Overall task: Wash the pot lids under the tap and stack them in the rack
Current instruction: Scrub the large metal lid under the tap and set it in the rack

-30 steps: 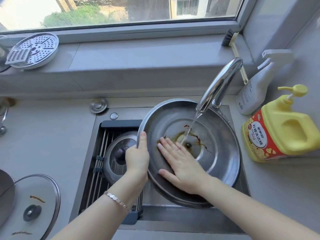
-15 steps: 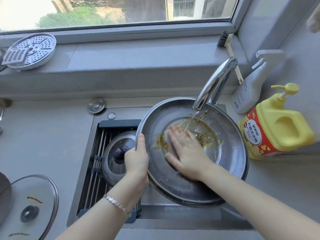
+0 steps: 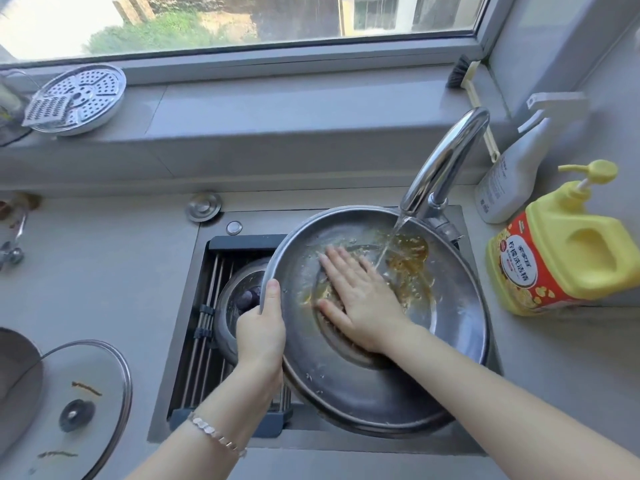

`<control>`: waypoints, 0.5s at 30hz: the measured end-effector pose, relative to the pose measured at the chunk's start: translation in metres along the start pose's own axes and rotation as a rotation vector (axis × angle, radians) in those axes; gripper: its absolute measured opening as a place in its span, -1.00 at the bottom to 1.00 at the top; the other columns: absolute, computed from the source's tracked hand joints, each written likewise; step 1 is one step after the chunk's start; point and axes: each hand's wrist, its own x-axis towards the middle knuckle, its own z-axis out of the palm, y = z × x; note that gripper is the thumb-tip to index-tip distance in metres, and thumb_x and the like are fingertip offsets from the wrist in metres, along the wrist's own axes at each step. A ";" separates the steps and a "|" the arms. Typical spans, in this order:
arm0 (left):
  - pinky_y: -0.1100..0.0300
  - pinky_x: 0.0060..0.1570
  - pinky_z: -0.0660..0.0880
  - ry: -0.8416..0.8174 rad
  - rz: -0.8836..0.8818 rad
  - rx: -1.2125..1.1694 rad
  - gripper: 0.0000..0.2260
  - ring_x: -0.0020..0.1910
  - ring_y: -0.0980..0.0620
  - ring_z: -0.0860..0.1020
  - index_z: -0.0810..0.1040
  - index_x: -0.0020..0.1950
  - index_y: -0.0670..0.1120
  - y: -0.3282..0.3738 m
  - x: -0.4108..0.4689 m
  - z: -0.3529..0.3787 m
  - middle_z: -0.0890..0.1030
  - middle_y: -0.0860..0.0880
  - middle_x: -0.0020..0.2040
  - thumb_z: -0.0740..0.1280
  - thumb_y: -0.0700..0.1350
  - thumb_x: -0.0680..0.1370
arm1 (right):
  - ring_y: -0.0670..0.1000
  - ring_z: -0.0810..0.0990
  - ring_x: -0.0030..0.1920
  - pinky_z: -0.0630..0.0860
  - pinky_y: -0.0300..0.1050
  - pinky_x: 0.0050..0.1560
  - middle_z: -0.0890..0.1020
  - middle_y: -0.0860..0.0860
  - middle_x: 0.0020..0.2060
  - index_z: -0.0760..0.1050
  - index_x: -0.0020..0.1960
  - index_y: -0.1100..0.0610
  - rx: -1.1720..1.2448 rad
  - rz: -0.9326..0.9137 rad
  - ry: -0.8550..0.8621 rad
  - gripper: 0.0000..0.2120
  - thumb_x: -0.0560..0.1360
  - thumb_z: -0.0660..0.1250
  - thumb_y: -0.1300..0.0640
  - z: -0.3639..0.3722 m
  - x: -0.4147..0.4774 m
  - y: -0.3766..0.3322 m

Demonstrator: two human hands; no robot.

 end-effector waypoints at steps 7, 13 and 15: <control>0.13 -0.43 0.15 0.154 0.313 0.294 -0.51 -0.48 -0.05 0.25 0.21 -0.47 -0.14 0.033 -0.002 -0.039 0.26 -0.08 -0.51 0.18 0.09 0.58 | 0.02 -0.08 0.52 -0.12 -0.02 0.48 -0.01 0.06 0.52 -0.03 0.52 0.17 -0.049 0.450 -0.259 -0.45 0.62 -0.03 -0.04 0.025 -0.046 0.051; 0.14 -0.49 0.13 0.144 0.527 0.423 -0.50 -0.52 0.00 0.21 0.17 -0.49 -0.13 0.056 -0.013 -0.052 0.22 -0.03 -0.55 0.18 0.07 0.58 | 0.05 0.07 0.49 -0.09 0.07 0.48 0.24 0.05 0.46 0.31 0.39 0.17 -0.132 0.543 -0.385 -0.59 0.57 0.02 0.15 0.035 -0.061 0.057; 0.13 -0.48 0.14 0.133 0.552 0.446 -0.50 -0.52 0.00 0.20 0.18 -0.48 -0.14 0.058 -0.015 -0.052 0.22 -0.03 -0.55 0.18 0.08 0.58 | 0.05 0.06 0.50 -0.10 0.06 0.48 0.23 0.05 0.46 0.29 0.41 0.18 -0.149 0.545 -0.388 -0.58 0.57 0.04 0.15 0.033 -0.060 0.052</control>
